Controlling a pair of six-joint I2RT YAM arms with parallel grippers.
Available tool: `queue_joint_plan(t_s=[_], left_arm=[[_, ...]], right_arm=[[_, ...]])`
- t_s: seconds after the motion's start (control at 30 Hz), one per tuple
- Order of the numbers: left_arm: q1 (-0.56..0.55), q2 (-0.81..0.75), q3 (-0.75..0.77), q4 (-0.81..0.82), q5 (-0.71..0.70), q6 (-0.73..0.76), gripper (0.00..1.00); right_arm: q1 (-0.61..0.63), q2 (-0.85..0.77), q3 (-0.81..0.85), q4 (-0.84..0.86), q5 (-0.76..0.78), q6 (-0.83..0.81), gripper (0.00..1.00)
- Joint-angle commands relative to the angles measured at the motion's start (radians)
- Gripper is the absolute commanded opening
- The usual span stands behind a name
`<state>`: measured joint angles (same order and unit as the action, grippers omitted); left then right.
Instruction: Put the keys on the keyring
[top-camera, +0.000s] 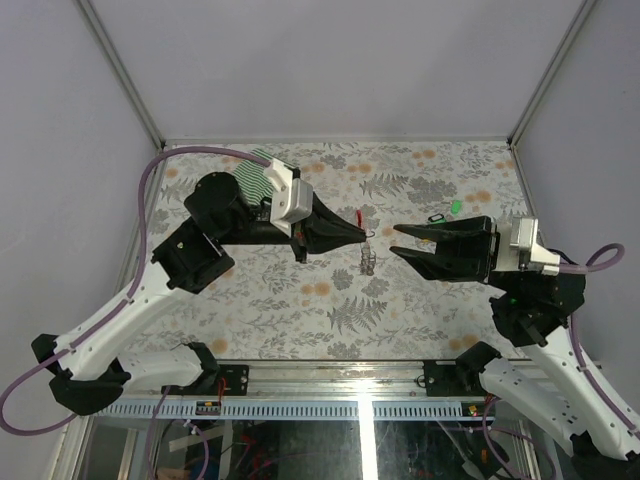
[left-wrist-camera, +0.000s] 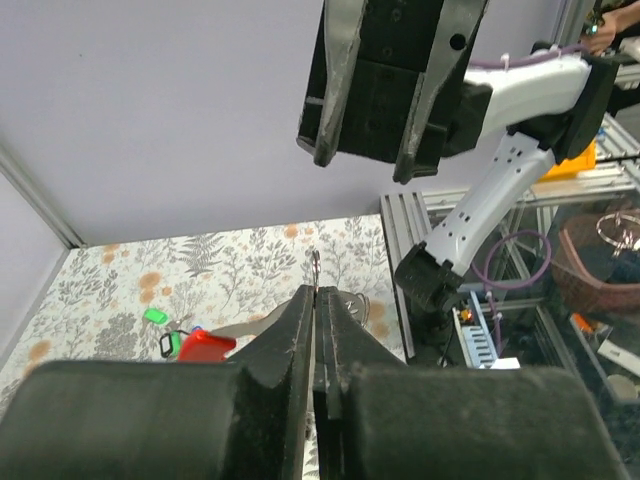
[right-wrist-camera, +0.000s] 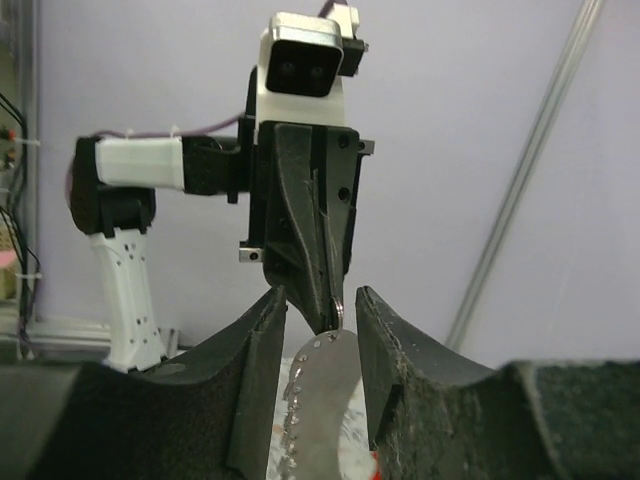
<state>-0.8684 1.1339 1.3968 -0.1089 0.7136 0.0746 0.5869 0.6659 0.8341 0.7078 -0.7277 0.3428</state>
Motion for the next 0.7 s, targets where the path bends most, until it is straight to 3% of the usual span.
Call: queue_joint_plan(t_s=[0.0,0.23,0.43,0.67], left_arm=[[0.003,-0.005,-0.008,-0.028,0.042,0.123,0.0],[0.002,-0.075,-0.159,0.108,-0.037,0.2,0.0],[-0.013,-0.145,-0.241,0.098,-0.02,0.4,0.0],[-0.036,-0.198,-0.33,0.196,0.008,0.577,0.0]], right_arm=[[-0.002,-0.034,0.04,-0.236,-0.023,-0.22,0.41],[-0.002,-0.067,0.053,-0.39,0.005,-0.36,0.43],[-0.002,-0.098,0.04,-0.459,0.03,-0.43,0.43],[-0.002,-0.131,0.015,-0.476,0.04,-0.473,0.42]])
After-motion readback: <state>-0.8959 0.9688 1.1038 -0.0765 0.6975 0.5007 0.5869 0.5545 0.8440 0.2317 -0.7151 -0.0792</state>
